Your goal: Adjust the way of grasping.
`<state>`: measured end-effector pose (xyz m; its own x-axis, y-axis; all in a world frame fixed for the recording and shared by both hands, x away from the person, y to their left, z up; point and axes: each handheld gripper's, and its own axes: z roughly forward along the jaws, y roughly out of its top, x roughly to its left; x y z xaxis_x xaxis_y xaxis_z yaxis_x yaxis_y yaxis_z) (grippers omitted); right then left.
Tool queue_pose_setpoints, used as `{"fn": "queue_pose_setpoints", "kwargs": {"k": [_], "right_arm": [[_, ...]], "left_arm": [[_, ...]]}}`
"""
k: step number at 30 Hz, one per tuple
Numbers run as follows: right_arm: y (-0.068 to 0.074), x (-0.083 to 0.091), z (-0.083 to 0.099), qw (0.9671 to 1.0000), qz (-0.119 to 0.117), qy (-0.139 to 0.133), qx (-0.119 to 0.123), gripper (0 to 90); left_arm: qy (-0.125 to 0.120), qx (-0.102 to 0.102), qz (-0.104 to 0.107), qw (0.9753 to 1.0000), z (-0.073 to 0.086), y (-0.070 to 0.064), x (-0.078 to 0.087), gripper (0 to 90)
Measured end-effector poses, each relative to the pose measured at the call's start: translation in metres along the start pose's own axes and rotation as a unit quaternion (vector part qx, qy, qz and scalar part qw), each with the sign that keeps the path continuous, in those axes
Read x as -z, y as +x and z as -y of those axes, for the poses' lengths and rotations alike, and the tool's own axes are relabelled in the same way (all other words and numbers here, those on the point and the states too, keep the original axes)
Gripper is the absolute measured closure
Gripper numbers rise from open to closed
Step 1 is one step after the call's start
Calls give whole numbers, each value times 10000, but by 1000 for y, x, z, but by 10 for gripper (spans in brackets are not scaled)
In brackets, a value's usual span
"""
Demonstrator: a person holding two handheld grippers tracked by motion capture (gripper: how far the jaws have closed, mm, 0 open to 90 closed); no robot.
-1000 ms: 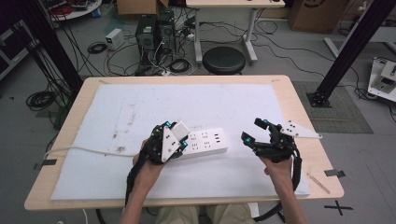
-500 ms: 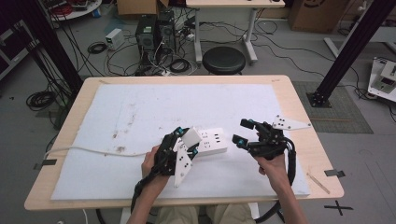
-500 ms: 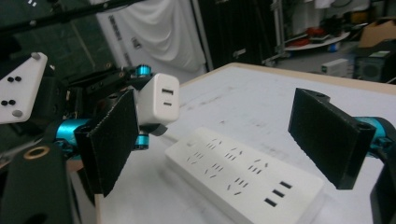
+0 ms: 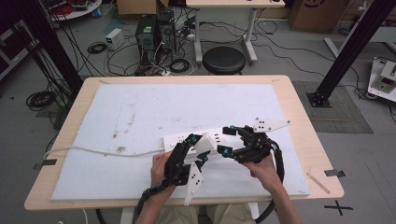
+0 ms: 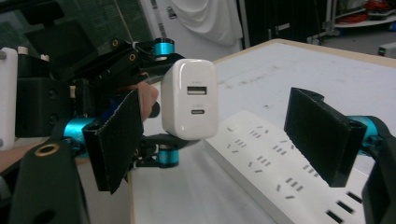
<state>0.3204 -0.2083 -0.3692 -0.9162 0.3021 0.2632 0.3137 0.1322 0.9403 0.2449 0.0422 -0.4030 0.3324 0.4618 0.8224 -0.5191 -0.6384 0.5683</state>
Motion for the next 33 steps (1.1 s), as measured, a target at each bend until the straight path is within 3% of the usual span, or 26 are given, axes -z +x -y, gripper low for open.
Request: {"fn": "queue_pose_setpoints", "kwargs": {"k": [5, 10, 21, 23, 33], "right_arm": [[1, -8, -1, 9997, -212, -15, -70, 212], [3, -14, -1, 9989, -456, 11, -86, 290], [3, -19, 2, 9976, -676, 43, -139, 379], [1, -19, 5, 9971, -743, -47, -167, 434], [2, -21, 7, 9967, -801, -10, -149, 517]], "left_arm": [[-111, -26, -42, 9999, -5, -4, -1, 424], [-190, -53, -17, 9998, -8, -6, -3, 424], [-313, -94, -26, 9995, -11, -8, -2, 424], [-339, -105, -30, 9994, -11, -8, -2, 424], [-382, -118, -5, 9992, -12, -9, -3, 424]]}}
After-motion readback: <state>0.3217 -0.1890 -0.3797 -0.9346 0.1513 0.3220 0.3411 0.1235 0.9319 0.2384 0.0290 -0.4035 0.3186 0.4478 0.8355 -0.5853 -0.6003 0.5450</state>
